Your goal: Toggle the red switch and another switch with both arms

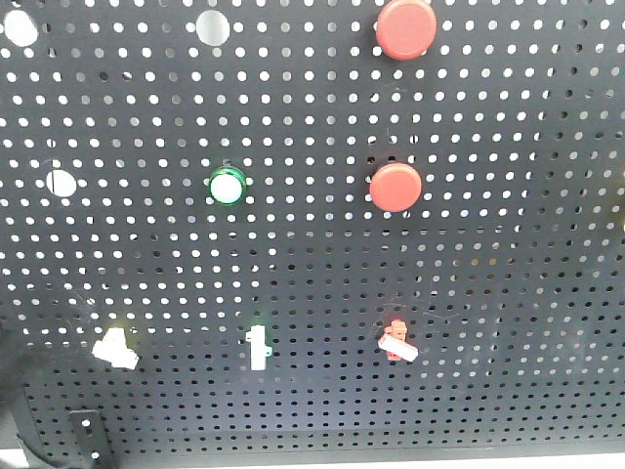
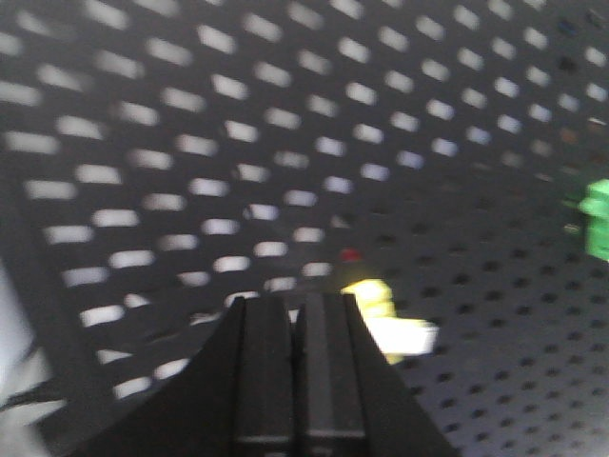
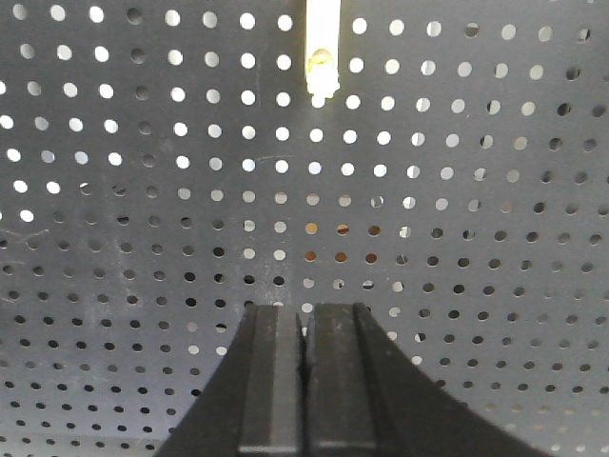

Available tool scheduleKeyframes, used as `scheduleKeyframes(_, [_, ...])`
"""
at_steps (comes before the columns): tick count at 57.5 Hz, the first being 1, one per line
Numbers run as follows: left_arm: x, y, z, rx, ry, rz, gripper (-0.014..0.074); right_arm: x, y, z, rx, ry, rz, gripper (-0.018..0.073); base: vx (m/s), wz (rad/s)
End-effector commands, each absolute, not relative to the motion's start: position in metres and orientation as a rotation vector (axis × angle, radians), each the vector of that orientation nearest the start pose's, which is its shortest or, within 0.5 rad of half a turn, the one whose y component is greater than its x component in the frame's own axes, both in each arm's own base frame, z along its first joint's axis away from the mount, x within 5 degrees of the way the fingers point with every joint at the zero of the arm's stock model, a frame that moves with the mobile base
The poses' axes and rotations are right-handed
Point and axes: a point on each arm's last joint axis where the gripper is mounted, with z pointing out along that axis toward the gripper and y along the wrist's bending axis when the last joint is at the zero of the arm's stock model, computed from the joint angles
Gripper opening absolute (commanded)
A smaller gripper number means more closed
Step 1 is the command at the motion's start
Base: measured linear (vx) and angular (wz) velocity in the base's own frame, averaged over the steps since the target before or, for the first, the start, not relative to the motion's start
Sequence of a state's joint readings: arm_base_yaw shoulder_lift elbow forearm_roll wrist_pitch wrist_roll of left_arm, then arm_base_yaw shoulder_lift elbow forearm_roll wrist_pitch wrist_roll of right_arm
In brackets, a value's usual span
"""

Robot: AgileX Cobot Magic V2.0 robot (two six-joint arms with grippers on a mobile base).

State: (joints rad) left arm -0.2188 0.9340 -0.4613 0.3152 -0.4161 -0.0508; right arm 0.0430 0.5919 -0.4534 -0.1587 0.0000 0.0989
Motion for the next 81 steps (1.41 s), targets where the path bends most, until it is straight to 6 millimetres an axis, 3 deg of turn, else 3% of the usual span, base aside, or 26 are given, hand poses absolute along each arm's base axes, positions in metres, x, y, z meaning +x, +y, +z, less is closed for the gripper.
scheduleKeyframes(1, [0.196, -0.063, 0.328, 0.429, 1.349, -0.146, 0.0003, 0.130, 0.007, 0.336, -0.099, 1.506, -0.014, -0.0006, 0.00, 0.00])
scheduleKeyframes(13, [0.220, -0.072, 0.326, 0.448, 1.386, -0.154, 0.0003, 0.130, 0.007, 0.336, -0.099, 1.506, -0.014, -0.0006, 0.00, 0.00])
scheduleKeyframes(35, [0.233, -0.072, 0.300, 0.462, 1.556, -0.136, 0.0003, 0.130, 0.007, 0.337, -0.100, 1.501, -0.013, -0.0006, 0.00, 0.00])
scheduleKeyframes(53, [0.234, -0.070, 0.289, 0.467, 1.668, -0.113, 0.0003, 0.130, 0.007, 0.337, -0.100, 1.501, -0.014, -0.0006, 0.00, 0.00])
scheduleKeyframes(64, [0.229, -0.067, 0.284, 0.356, 1.790, -0.179, 0.0003, 0.130, 0.007, 0.336, -0.100, 1.506, -0.014, -0.0006, 0.00, 0.00])
scheduleKeyframes(81, [0.222, -0.061, 0.277, 0.336, 1.924, -0.135, 0.0003, 0.130, 0.007, 0.336, -0.100, 1.506, -0.014, -0.0006, 0.00, 0.00])
